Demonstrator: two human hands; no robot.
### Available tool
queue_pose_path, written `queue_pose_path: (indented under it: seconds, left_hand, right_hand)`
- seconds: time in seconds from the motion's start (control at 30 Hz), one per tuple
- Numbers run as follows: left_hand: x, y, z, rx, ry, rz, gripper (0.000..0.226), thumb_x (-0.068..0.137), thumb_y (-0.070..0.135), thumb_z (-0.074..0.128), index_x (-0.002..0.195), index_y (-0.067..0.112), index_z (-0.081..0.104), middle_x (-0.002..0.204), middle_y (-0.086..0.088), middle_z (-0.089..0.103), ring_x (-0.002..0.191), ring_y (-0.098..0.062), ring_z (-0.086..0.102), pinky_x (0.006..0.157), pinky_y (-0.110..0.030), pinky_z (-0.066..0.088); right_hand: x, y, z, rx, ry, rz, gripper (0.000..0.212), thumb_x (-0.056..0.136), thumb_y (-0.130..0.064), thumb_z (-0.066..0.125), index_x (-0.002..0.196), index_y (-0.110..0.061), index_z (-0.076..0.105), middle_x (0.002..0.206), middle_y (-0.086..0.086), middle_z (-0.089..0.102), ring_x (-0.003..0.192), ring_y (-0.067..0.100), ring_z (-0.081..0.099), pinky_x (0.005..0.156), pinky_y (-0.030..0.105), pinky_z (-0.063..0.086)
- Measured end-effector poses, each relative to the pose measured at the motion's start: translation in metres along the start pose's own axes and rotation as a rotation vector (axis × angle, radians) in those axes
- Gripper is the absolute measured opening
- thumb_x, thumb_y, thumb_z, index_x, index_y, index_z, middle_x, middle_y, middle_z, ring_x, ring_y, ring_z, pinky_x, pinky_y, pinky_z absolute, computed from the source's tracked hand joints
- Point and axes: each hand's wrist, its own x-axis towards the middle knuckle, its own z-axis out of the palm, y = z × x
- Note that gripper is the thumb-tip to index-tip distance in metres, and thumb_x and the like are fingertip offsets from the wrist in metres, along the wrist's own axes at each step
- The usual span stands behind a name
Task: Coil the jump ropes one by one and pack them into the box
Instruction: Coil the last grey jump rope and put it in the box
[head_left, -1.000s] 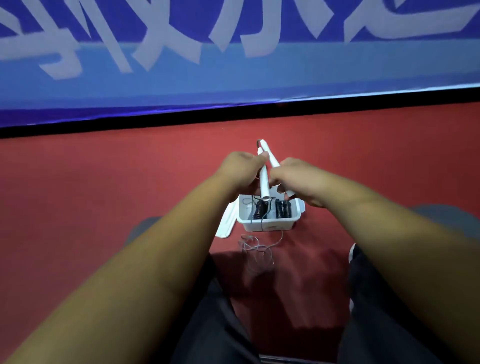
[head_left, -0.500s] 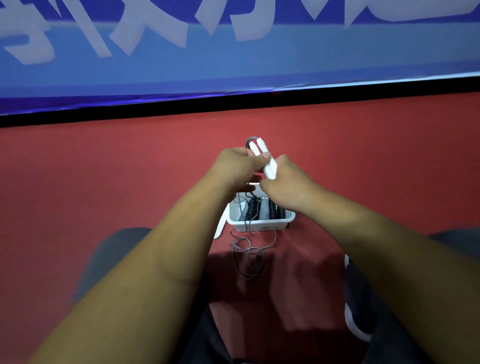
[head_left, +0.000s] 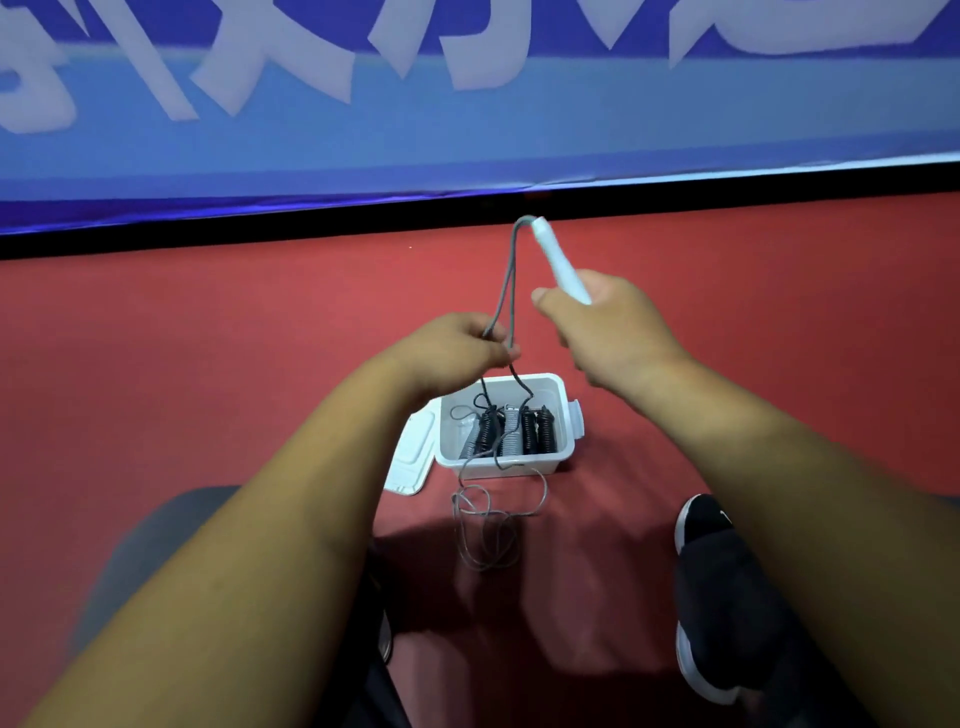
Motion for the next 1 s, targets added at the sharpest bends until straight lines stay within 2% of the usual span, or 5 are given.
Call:
queue_pose_path:
  seconds: [0.1, 0.27, 0.47, 0.63, 1.0]
  left_hand:
    - [0.002, -0.005, 0.006, 0.054, -0.092, -0.067, 0.011, 0.103, 0.017, 0.063, 0.099, 0.007, 0.067, 0.099, -0.009, 0.08, 0.098, -0.024, 0.073, 0.098, -0.043, 0.057]
    - [-0.003, 0.013, 0.014, -0.309, -0.02, -0.125, 0.011, 0.113, 0.02, 0.045, 0.104, 0.015, 0.049, 0.098, -0.019, 0.079, 0.083, -0.032, 0.076, 0.068, -0.035, 0.057]
    - [-0.003, 0.037, 0.004, -0.813, 0.08, -0.043, 0.025, 0.113, 0.019, 0.042, 0.095, 0.009, 0.055, 0.095, -0.02, 0.078, 0.078, -0.026, 0.079, 0.074, -0.039, 0.065]
    - [0.008, 0.033, -0.01, -1.194, 0.188, -0.091, 0.017, 0.115, 0.015, 0.034, 0.116, 0.015, 0.05, 0.097, -0.023, 0.077, 0.087, -0.033, 0.079, 0.081, -0.045, 0.063]
    - [0.005, 0.036, -0.012, -0.905, -0.061, -0.021, 0.037, 0.105, 0.041, 0.039, 0.126, 0.016, 0.055, 0.135, -0.009, 0.07, 0.135, -0.03, 0.06, 0.11, -0.043, 0.043]
  right_hand:
    - [0.002, -0.001, -0.012, 0.175, 0.07, 0.015, 0.033, 0.089, -0.049, 0.064, 0.081, -0.018, 0.056, 0.064, -0.001, 0.051, 0.057, 0.021, 0.045, 0.058, 0.038, 0.039]
    - [0.008, 0.006, -0.019, 0.275, 0.101, 0.114, 0.016, 0.094, -0.031, 0.068, 0.084, -0.024, 0.058, 0.064, 0.003, 0.051, 0.047, 0.019, 0.043, 0.045, 0.026, 0.039]
    - [-0.001, 0.02, -0.004, 0.41, -0.267, 0.528, 0.005, 0.086, -0.013, 0.06, 0.089, -0.016, 0.062, 0.063, -0.004, 0.043, 0.046, 0.011, 0.033, 0.048, 0.023, 0.031]
    - [-0.002, 0.023, -0.001, 0.341, -0.383, 0.54, 0.031, 0.086, -0.021, 0.071, 0.115, -0.012, 0.078, 0.076, -0.002, 0.046, 0.046, 0.01, 0.03, 0.046, 0.022, 0.023]
    - [0.013, 0.001, -0.013, 0.884, -0.309, 0.425, 0.021, 0.105, -0.032, 0.058, 0.086, -0.022, 0.057, 0.067, -0.003, 0.047, 0.04, 0.007, 0.024, 0.04, 0.019, 0.02]
